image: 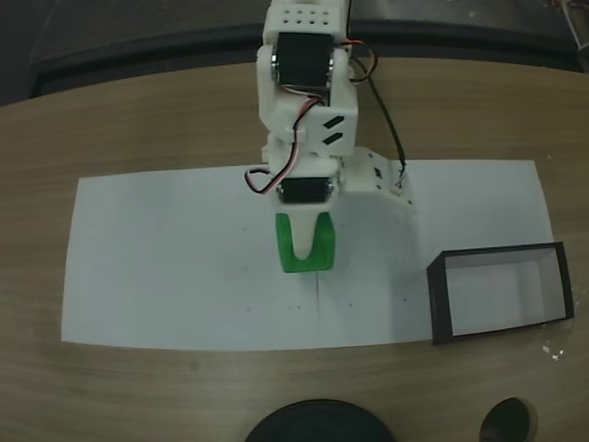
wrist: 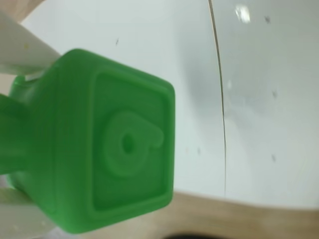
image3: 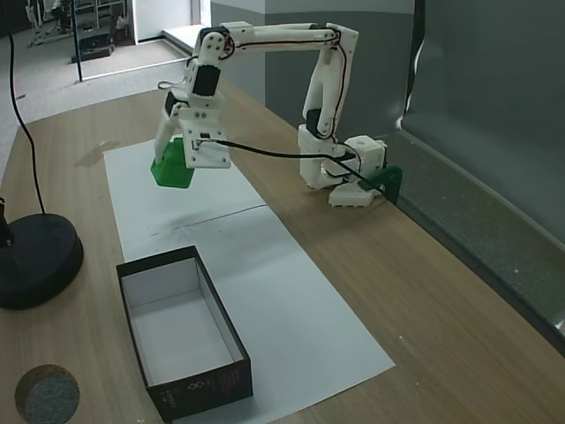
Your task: Grab a green square and put it in the box.
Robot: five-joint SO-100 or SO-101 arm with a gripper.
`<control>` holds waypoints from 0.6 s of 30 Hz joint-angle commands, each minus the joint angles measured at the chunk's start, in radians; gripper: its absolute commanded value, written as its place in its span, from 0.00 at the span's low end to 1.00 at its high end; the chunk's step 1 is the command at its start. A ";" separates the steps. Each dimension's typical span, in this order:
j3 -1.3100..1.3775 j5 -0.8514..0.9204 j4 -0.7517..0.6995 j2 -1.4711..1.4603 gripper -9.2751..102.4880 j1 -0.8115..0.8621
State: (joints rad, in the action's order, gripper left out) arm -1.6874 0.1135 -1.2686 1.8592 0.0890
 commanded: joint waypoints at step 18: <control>0.600 -0.052 0.146 -0.356 0.15 -0.558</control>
State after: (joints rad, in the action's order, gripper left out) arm -1.1919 0.0736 -1.1443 1.5417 -0.4648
